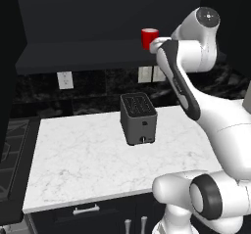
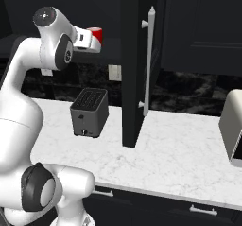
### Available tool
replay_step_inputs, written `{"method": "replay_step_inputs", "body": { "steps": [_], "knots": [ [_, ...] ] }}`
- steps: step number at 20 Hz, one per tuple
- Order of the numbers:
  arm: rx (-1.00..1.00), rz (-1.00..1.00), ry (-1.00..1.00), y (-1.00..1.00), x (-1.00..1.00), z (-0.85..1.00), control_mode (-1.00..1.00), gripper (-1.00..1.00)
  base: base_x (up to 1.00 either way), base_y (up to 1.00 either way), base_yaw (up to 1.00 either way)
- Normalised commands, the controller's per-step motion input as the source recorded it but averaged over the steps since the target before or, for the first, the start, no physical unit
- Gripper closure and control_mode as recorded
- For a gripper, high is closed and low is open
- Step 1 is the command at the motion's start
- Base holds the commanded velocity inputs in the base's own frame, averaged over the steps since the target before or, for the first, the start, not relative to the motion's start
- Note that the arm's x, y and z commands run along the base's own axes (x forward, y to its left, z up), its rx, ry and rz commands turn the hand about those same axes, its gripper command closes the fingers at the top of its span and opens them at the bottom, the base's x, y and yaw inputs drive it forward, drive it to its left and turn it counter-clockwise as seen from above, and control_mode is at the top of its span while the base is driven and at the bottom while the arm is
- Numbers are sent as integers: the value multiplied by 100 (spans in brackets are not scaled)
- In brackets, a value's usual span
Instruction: Gather all objects into one cabinet and sort the glasses and bowls to opposite sides.
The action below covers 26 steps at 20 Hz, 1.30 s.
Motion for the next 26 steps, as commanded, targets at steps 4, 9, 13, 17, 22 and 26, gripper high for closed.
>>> {"method": "replay_step_inputs", "body": {
  "steps": [4, 9, 13, 17, 22, 26],
  "knots": [
    [0, 0, -4, 0, 34, 0, -100, -100, 0, 0, 0],
    [0, 0, -5, 0, 16, 1, -100, -100, 0, 0, 0],
    [0, 0, 0, 0, 6, 0, -100, -100, 0, 0, 0],
    [0, -1, 0, 0, 4, 0, -100, -100, 0, 0, 0],
    [0, 0, 0, 0, 0, 0, -100, -100, 0, 0, 0],
    [0, 0, -3, 0, 0, 0, -100, -100, 0, 0, 0]
  ]
}}
